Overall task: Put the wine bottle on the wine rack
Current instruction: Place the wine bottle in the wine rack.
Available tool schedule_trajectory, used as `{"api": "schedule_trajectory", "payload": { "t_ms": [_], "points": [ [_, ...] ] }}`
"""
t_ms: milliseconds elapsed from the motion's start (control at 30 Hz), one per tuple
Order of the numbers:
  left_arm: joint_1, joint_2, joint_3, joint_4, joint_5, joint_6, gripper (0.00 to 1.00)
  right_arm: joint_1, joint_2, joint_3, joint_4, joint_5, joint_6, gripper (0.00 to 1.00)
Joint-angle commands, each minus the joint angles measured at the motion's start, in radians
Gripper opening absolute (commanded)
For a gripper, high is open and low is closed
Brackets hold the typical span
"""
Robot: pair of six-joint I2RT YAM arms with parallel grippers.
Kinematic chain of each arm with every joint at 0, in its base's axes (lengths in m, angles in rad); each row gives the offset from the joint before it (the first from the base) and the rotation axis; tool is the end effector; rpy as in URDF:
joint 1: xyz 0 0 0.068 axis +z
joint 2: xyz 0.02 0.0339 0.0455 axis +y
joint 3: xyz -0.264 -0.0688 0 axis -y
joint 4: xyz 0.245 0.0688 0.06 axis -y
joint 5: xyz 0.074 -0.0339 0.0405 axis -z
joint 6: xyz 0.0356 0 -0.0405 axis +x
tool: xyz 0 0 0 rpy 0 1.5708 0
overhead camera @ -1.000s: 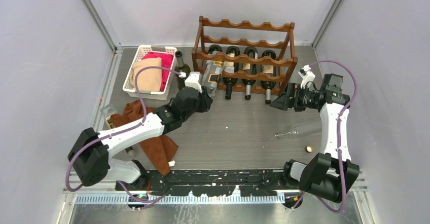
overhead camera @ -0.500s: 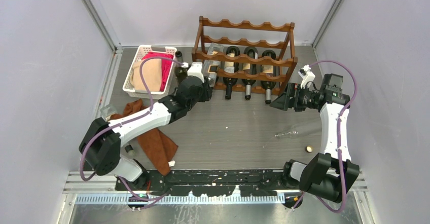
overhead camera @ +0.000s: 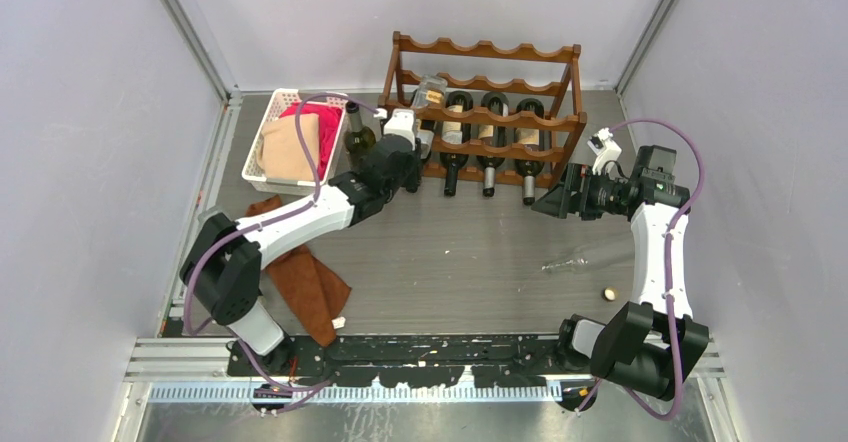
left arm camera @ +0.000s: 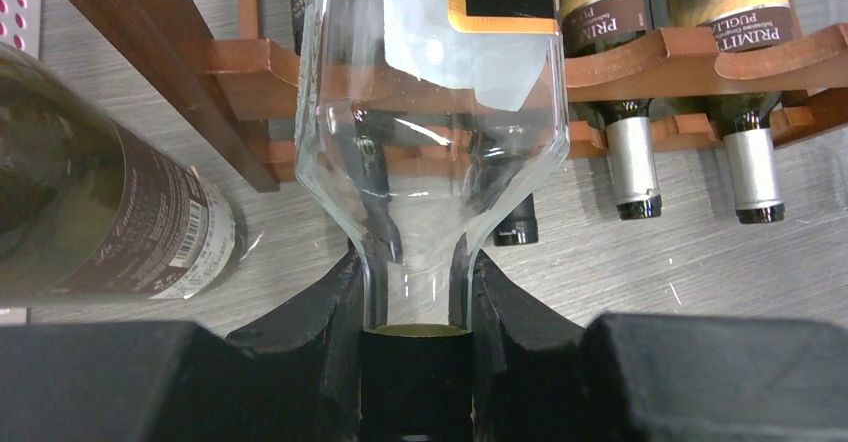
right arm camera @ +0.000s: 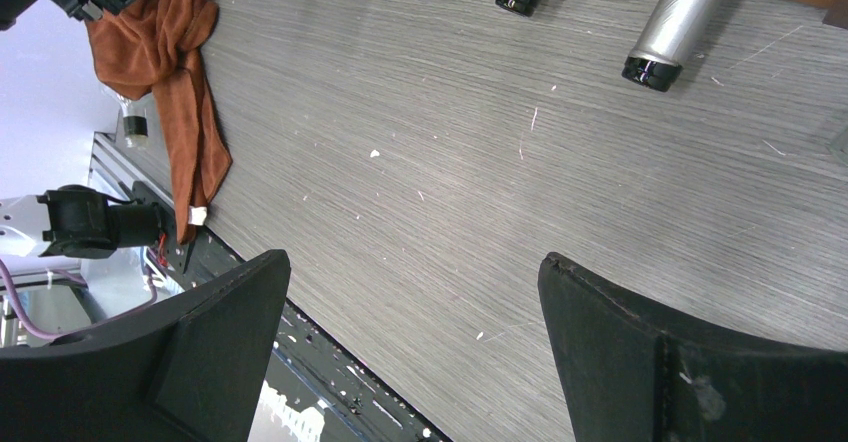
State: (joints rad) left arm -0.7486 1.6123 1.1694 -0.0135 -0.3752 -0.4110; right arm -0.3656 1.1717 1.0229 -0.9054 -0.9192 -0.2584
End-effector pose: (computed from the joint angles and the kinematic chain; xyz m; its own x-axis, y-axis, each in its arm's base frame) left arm 0.2830 -0.2451 0.2793 -0.4527 -0.0868 -0.8874 0.2306 0.9500 -0.2106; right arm 0.2117 -0.0507 0.2967 -0.7468 0.1199 -0.6542 -0.3525 0.7627 0.5422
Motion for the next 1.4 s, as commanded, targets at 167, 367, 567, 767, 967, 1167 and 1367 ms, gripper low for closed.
{"api": "schedule_trajectory", "payload": {
  "t_ms": [167,367,567,767,967,1167,1367],
  "points": [
    [0.025,-0.002,0.145,0.247,-0.078,0.044,0.0,0.019,-0.032,0.021,0.032,-0.029,-0.003,1.0],
    [0.038,0.023,0.17,0.267,-0.082,0.046,0.0,0.026,-0.032,0.019,0.036,-0.027,-0.002,1.0],
    [0.045,0.053,0.199,0.29,-0.085,0.054,0.0,0.034,-0.032,0.014,0.043,-0.024,0.002,1.0],
    [0.045,0.082,0.212,0.338,-0.092,0.082,0.0,0.036,-0.035,0.013,0.044,-0.021,0.003,1.0],
    [0.045,0.104,0.206,0.399,-0.118,0.12,0.0,0.037,-0.035,0.011,0.044,-0.021,0.002,1.0],
    [0.045,0.131,0.215,0.422,-0.145,0.146,0.0,0.038,-0.036,0.011,0.046,-0.02,0.003,1.0],
    [0.045,0.159,0.224,0.432,-0.183,0.145,0.0,0.04,-0.035,0.011,0.046,-0.018,0.003,1.0]
  ]
}}
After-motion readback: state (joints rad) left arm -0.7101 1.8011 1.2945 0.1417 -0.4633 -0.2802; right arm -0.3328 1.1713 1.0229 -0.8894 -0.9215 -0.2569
